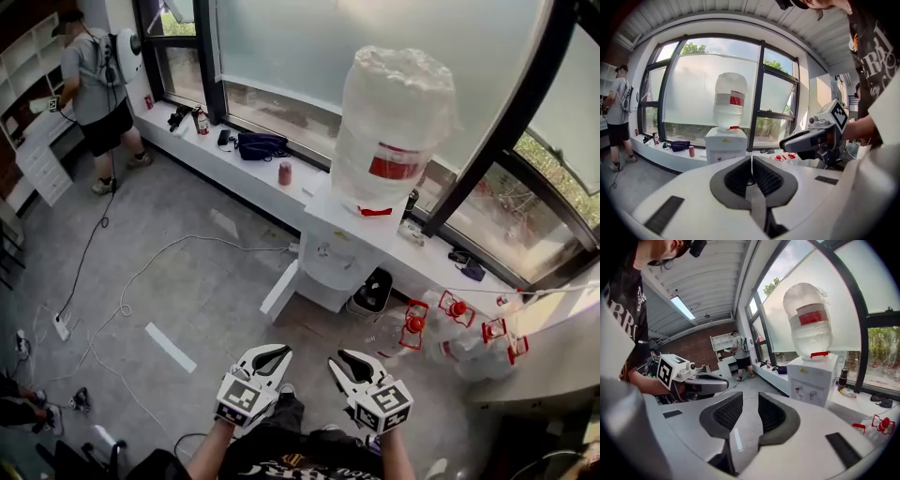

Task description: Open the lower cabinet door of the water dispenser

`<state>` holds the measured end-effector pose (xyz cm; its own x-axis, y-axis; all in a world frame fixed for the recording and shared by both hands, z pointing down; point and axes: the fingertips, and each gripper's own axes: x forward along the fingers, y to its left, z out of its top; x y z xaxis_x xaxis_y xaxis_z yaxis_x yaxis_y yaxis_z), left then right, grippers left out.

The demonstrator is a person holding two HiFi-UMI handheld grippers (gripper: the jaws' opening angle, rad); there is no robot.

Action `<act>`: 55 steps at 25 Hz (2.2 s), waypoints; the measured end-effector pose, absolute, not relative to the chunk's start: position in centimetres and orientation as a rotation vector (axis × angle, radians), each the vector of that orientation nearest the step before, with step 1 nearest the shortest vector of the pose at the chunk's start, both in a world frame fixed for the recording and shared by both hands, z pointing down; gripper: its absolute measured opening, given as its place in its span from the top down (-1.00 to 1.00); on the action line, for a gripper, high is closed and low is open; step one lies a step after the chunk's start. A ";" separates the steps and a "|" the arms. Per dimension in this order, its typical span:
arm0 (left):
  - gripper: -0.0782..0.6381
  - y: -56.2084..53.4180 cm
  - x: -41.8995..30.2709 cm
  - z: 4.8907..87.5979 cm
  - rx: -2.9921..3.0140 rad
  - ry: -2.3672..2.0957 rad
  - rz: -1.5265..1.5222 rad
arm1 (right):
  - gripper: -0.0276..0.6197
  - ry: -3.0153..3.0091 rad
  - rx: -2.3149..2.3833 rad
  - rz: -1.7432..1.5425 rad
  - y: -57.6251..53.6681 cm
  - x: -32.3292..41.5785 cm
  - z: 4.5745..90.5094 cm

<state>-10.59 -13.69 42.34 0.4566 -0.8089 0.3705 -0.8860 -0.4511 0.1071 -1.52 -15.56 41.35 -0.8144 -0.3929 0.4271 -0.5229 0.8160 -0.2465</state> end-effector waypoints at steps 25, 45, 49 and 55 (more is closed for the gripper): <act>0.73 5.8 4.2 35.0 2.363 -1.621 0.316 | 0.75 -2.818 0.609 0.412 1.9 11.4 35.7; 0.73 14.5 9.6 32.9 2.385 -1.694 0.267 | 0.88 -2.867 0.483 0.252 11.1 14.6 33.9; 0.73 15.0 9.8 32.7 2.393 -1.694 0.268 | 0.88 -2.865 0.492 0.231 11.7 14.5 33.0; 0.73 15.2 10.4 32.7 2.407 -1.686 0.272 | 0.88 -2.867 0.451 0.206 12.2 14.9 33.9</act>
